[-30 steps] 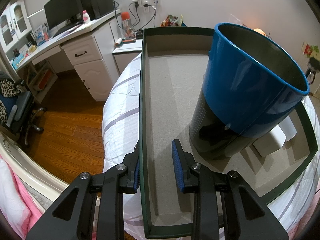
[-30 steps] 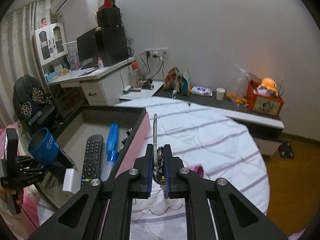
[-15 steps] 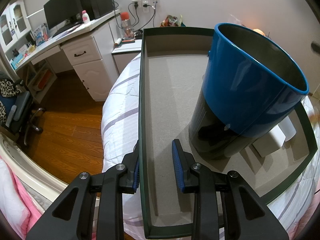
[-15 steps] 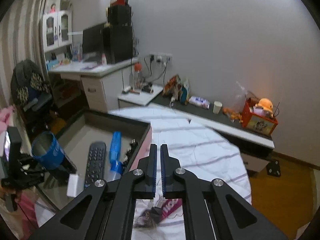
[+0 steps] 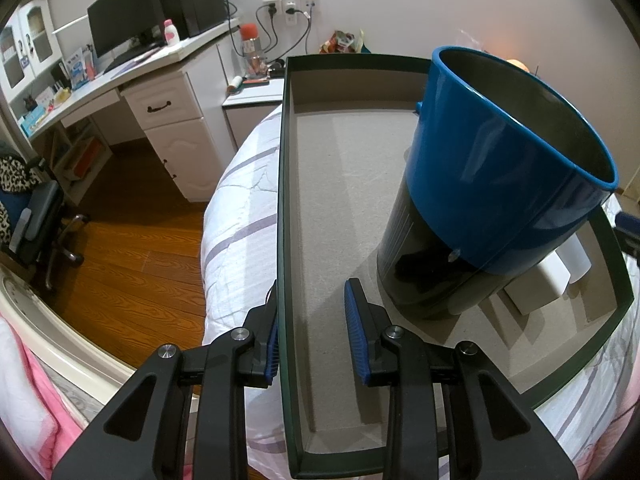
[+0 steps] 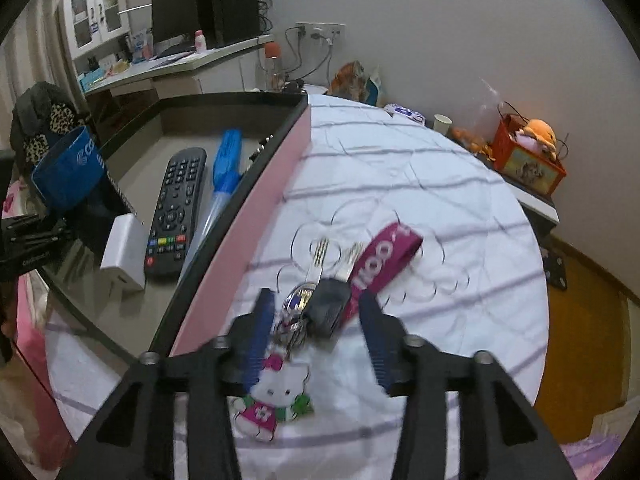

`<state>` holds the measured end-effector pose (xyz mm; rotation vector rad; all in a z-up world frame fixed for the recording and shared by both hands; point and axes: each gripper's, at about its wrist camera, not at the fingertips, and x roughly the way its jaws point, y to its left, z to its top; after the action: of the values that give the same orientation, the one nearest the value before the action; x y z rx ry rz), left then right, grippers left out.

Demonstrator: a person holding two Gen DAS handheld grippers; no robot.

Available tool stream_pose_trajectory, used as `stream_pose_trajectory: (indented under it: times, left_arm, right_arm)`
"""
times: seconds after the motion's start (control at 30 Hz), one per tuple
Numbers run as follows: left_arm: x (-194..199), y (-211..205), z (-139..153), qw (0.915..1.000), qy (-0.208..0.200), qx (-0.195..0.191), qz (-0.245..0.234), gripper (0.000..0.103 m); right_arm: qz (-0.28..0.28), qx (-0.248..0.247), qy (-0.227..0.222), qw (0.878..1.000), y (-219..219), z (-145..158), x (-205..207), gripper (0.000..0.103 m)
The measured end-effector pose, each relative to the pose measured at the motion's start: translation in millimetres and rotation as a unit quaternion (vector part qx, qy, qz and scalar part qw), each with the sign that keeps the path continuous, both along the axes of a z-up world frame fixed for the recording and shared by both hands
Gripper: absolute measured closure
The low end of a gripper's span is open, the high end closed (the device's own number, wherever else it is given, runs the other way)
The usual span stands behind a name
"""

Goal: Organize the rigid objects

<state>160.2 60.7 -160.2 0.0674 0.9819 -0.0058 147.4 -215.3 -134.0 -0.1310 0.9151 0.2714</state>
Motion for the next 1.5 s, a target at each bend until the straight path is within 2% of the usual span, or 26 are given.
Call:
stream_pose_trajectory:
  times: [0.13, 0.47, 0.53, 0.6, 0.67, 0.87, 0.9, 0.93, 1.0, 1.23, 1.3, 1.5]
  left_arm:
    - [-0.8, 1.6, -0.7, 1.0, 0.001, -0.001, 0.002, 0.074]
    - [-3.5, 3.1, -1.0, 1.0, 0.0, -0.001, 0.002, 0.074]
    - [-4.2, 3.2, -0.7, 1.0, 0.0, -0.002, 0.001, 0.074]
    - [-4.2, 3.2, -0.7, 1.0, 0.0, -0.002, 0.001, 0.074]
    - [-4.3, 3.3, -0.7, 1.0, 0.0, -0.002, 0.001, 0.074]
    - [-4.1, 3.0, -0.6, 1.0, 0.0, -0.002, 0.002, 0.074]
    - [-4.1, 2.7, -0.5, 1.0, 0.0, -0.002, 0.002, 0.074]
    - [-4.4, 3.6, -0.7, 1.0, 0.0, -0.002, 0.002, 0.074]
    - [-4.4, 3.8, -0.9, 1.0, 0.0, -0.002, 0.002, 0.074]
    - [-5.4, 3.8, -0.7, 1.0, 0.0, -0.003, 0.002, 0.074]
    - [-5.6, 3.7, -0.8, 1.0, 0.0, -0.003, 0.001, 0.074]
    - [-5.8, 4.0, -0.4, 1.0, 0.0, -0.002, 0.002, 0.074]
  right_arm:
    - [-0.024, 0.028, -0.002, 0.999, 0.6, -6.5, -10.5, 0.048]
    - [-0.072, 0.048, -0.003, 0.996, -7.4, -32.1, 5.6, 0.048]
    - [-0.064, 0.051, -0.007, 0.997, -8.4, -32.9, 7.1, 0.052]
    - [-0.057, 0.042, -0.011, 0.997, -8.6, -32.4, 7.2, 0.069]
    - [-0.05, 0.043, -0.015, 0.998, -10.5, -30.6, 5.3, 0.076]
    - [-0.043, 0.052, -0.023, 0.997, -19.4, -29.5, -3.9, 0.077]
    - [-0.042, 0.055, -0.018, 0.997, -20.2, -30.5, -3.8, 0.084]
    - [-0.045, 0.058, -0.014, 0.997, -22.5, -32.0, -2.9, 0.084]
    - [-0.055, 0.071, -0.016, 0.996, -27.3, -33.8, -0.6, 0.084]
    - [-0.055, 0.064, -0.022, 0.996, -23.2, -32.5, 1.5, 0.086]
    - [-0.054, 0.071, -0.037, 0.995, -24.8, -27.4, -2.5, 0.089]
    - [-0.051, 0.109, -0.072, 0.99, -31.6, -2.5, -6.9, 0.091]
